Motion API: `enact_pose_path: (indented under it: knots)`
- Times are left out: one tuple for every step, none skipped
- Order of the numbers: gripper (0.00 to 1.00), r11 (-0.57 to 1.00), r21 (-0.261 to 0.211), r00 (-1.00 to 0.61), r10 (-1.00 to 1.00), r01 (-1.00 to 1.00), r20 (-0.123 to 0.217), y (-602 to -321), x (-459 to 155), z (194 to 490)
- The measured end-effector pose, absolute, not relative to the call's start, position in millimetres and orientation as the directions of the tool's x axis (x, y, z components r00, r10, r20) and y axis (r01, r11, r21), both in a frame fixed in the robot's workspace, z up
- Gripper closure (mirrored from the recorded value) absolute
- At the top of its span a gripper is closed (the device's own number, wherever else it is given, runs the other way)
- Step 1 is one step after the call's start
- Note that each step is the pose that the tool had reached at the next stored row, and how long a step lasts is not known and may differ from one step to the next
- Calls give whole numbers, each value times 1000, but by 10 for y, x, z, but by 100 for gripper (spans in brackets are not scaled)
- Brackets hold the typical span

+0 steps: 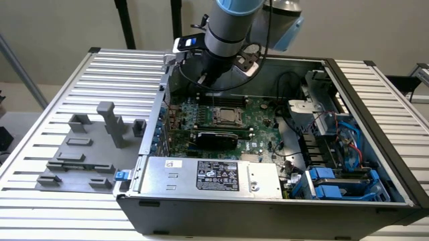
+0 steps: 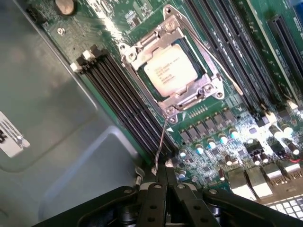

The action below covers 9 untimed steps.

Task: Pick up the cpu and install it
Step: 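Install the first cpu locking lever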

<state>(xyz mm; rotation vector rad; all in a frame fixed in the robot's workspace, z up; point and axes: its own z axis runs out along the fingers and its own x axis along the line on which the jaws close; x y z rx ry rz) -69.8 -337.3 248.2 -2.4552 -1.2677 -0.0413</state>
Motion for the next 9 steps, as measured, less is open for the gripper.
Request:
enact_pose_path:
  knots:
    - [89, -523, -315, 594, 781, 792, 195, -3373, -653, 2482]
    - [89, -523, -315, 594, 781, 792, 196, -3373, -608, 2482]
    - [89, -523, -316, 594, 780, 792, 196, -3373, -563, 2482]
    - [89, -523, -316, 594, 780, 792, 197, -3373, -518, 2482]
    - [89, -522, -316, 594, 780, 792, 197, -3373, -473, 2481]
    - [89, -522, -317, 594, 780, 792, 198, -3373, -424, 2481]
    - [89, -522, -317, 594, 780, 792, 198, -3374, -380, 2480]
    - [89, -522, -317, 593, 780, 792, 198, -3375, -361, 2477]
    - [89, -522, -317, 593, 780, 792, 198, -3375, -360, 2475]
